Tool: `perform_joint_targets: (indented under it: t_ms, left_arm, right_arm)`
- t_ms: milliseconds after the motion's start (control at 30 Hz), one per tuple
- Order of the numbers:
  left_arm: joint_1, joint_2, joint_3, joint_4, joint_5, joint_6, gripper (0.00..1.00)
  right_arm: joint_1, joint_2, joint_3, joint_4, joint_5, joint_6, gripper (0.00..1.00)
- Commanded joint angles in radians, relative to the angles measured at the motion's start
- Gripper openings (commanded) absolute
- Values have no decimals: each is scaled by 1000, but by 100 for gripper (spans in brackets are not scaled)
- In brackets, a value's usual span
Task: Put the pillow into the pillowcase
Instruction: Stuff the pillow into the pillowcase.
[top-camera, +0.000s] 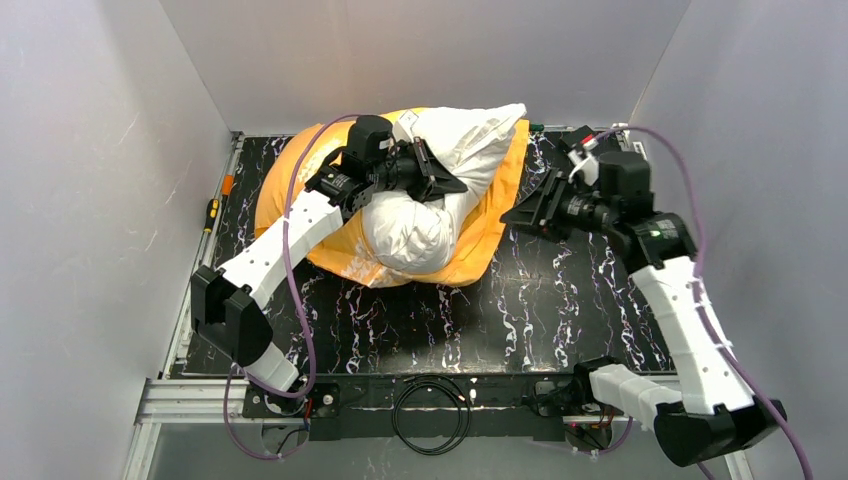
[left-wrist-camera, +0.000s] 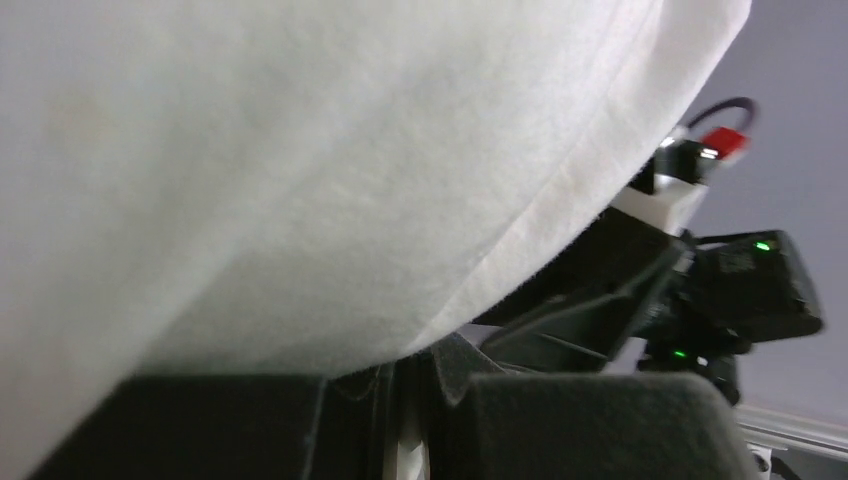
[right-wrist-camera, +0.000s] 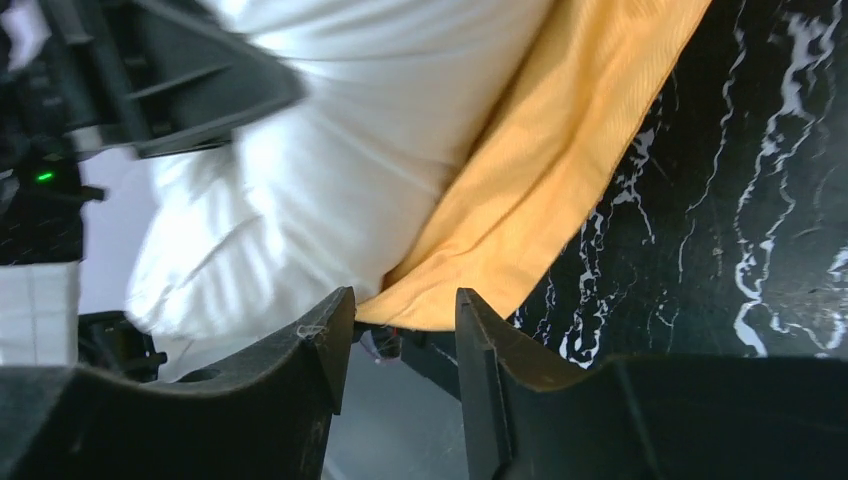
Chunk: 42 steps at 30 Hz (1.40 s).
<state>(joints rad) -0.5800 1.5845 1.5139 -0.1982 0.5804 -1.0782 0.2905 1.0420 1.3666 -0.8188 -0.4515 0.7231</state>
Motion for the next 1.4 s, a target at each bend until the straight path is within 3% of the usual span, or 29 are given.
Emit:
perform_joint_targets:
  t_ms: [0, 300, 400, 500, 700, 800, 867, 933, 1100, 1233, 1367]
  left_arm:
    - [16, -36, 73, 85, 24, -124, 0]
    - [38, -80, 74, 105, 60, -167, 0]
    - [49, -96, 57, 144, 59, -202, 0]
    - [68, -116, 46, 191, 52, -260, 0]
    - [102, -137, 85, 207, 50, -301, 0]
    - [106, -146, 76, 257, 57, -343, 0]
    - [108, -150, 82, 258, 62, -349, 0]
    - [115, -158, 83, 246, 71, -341, 0]
    - [143, -192, 42, 245, 65, -341, 0]
    - [163, -203, 33, 242, 64, -338, 0]
    - [177, -206, 45, 229, 68, -331, 0]
  right_arm:
    - [1, 7, -183, 423, -159, 184, 48]
    - [2, 174, -246, 869, -220, 323, 41]
    - [6, 218, -259, 890, -214, 311, 29]
    - [7, 227, -320, 893, -182, 293, 25]
    - [21, 277, -465, 1086, -193, 315, 25]
    - [51, 343, -435, 1099, -206, 278, 26]
    - [77, 389, -369, 1011, -209, 215, 27]
    - [93, 410, -314, 946, -207, 178, 30]
    - [90, 324, -235, 787, -149, 173, 65]
    - [88, 244, -200, 628, -106, 183, 70]
    - [85, 197, -248, 710, -109, 285, 74]
